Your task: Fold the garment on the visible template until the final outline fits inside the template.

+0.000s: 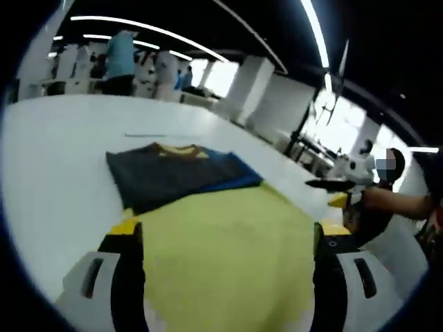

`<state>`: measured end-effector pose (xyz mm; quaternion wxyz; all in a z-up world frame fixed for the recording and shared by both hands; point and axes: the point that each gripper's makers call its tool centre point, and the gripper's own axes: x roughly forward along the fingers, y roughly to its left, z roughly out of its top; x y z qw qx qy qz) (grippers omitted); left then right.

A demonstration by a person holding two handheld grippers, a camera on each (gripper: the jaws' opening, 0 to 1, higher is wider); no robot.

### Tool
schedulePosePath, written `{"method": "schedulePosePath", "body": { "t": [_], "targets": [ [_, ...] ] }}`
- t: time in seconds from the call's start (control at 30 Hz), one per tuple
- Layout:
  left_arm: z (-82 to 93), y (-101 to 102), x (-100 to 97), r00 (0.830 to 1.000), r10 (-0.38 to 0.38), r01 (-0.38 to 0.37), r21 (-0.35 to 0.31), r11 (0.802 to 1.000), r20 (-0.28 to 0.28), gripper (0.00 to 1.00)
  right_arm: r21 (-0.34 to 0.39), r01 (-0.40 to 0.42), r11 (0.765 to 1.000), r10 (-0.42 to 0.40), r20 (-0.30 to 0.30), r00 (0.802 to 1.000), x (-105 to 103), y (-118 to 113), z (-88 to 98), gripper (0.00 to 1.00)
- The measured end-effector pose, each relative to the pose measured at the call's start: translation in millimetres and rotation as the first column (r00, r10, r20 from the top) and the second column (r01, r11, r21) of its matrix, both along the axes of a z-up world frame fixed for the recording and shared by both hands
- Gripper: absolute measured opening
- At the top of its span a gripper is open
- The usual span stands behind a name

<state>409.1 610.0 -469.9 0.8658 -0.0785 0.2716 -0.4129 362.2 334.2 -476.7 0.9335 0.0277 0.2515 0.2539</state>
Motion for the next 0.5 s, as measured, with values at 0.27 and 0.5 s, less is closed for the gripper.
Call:
{"method": "schedulePosePath", "body": {
  "t": [0.27,0.5],
  "targets": [
    [-11.9,62.3,-45.5,0.995,0.092,-0.090,0.062,0.994,-0.028,0.94,-0.018,-0.014,1.000,0.013,-0.020,1.000,-27.6,-4.7,-3.9,0.98],
    [-25.6,70.5,-70.7,0.998,0.068,-0.068,0.147,0.987,0.008,0.89,-0.069,-0.063,0.996,0.060,-0.046,0.997,-52.7,-6.1,-7.5,0.94]
  ]
}}
